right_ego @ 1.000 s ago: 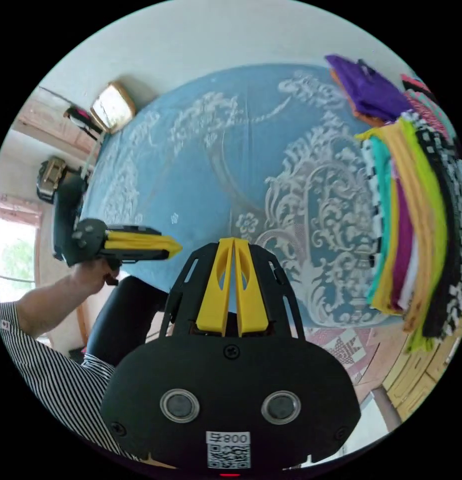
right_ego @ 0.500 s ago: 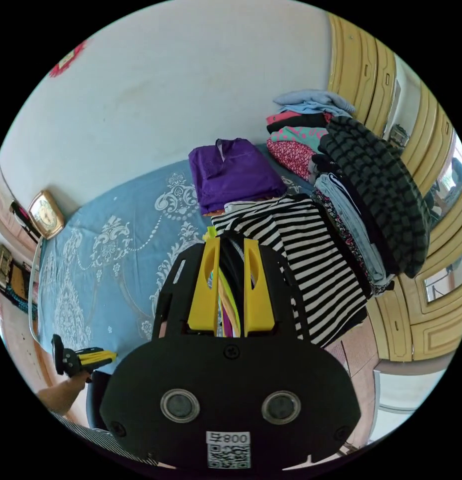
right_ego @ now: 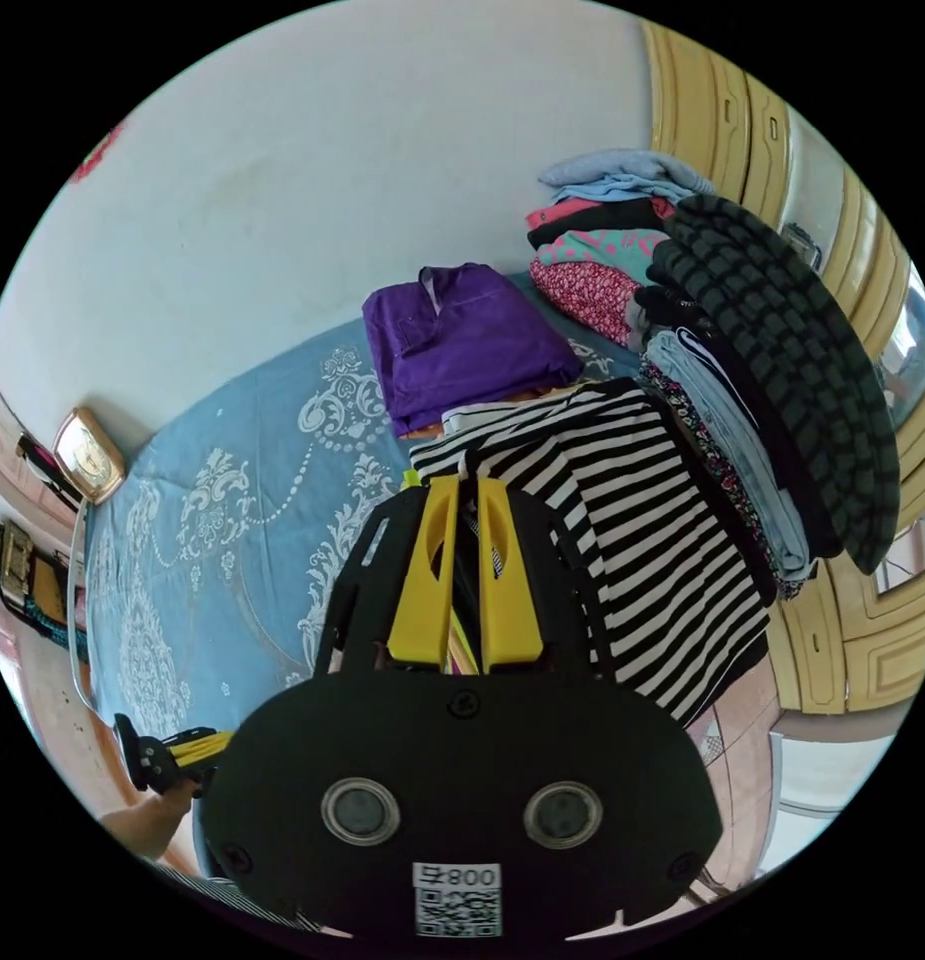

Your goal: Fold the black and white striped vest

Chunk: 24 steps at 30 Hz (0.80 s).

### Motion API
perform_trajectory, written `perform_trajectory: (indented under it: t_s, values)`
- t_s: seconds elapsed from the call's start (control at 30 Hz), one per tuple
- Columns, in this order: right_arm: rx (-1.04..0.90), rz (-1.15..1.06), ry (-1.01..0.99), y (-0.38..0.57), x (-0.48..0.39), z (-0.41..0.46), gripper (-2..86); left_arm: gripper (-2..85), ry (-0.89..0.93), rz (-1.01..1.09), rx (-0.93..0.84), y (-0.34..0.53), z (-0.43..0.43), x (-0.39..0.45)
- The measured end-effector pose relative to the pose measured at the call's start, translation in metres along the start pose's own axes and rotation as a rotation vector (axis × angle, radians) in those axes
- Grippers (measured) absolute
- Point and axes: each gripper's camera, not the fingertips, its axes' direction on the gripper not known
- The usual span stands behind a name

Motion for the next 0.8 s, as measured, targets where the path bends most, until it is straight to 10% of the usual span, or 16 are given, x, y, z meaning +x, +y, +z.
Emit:
perform_trajectory:
  t_s: [0.8]
  values:
    - [0.285,-0.316,-0.766,0.142,0.026,-0.317,2.4,1.2,0.434,0.047,0.524,-0.009,-0.257,0.115]
